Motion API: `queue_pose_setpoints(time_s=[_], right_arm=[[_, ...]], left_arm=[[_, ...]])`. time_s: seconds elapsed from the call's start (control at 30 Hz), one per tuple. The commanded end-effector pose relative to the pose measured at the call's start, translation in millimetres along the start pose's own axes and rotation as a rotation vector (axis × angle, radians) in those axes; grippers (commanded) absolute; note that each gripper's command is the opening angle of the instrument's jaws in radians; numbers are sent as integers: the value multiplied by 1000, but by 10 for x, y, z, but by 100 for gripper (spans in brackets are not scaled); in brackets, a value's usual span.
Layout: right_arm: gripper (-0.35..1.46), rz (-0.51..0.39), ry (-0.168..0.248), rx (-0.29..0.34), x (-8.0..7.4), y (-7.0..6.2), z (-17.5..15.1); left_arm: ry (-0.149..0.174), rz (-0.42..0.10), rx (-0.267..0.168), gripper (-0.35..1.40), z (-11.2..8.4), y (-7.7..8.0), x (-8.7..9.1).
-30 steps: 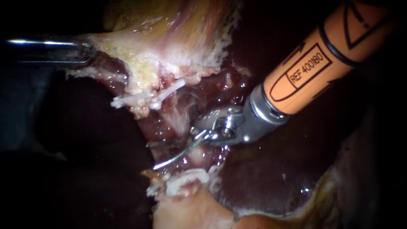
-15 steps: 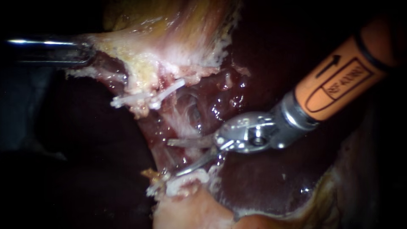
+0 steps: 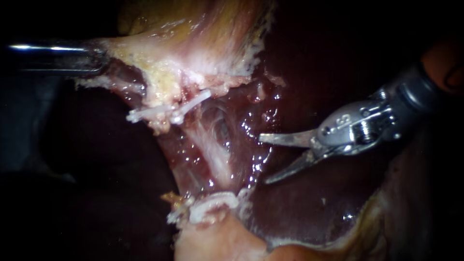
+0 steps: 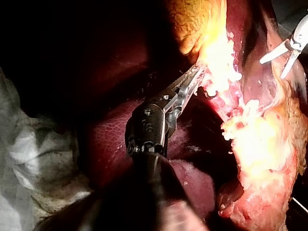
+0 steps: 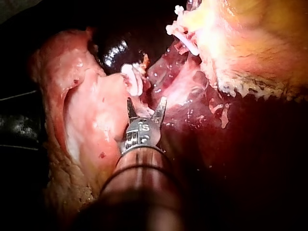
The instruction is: Go back from the cut right tube
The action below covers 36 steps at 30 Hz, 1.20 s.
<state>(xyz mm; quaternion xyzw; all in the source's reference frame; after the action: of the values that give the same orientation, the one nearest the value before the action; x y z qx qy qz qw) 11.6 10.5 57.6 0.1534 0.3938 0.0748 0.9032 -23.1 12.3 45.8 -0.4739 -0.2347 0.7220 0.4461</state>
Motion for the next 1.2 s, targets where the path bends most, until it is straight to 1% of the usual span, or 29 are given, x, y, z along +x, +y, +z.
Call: queue_pose_setpoints(time_s=[0.03,0.27,0.43,0.57,0.67,0.8,0.9,1.03,1.2], right_arm=[[145,9,-2,-7,-1,1,-3],[145,11,-18,-40,-3,9,-22],[145,17,-20,-43,-3,9,-27],[145,17,-20,-44,-2,9,-26],[145,17,-20,-44,-2,9,-26],[145,17,-20,-44,-3,9,-27],[145,17,-20,-44,-3,9,-26],[145,17,-20,-44,-3,9,-26],[145,17,-20,-44,-3,9,-26]], left_arm=[[0,0,0,-35,0,0,0],[0,1,0,-35,1,-1,0],[2,1,3,-35,10,-3,0],[5,3,8,-35,24,-8,-2],[10,7,18,-35,38,-13,-7],[9,13,13,-35,60,-21,-15],[13,17,12,-35,73,-26,-20],[10,21,12,-35,82,-29,-25],[8,21,8,-35,85,-28,-25]])
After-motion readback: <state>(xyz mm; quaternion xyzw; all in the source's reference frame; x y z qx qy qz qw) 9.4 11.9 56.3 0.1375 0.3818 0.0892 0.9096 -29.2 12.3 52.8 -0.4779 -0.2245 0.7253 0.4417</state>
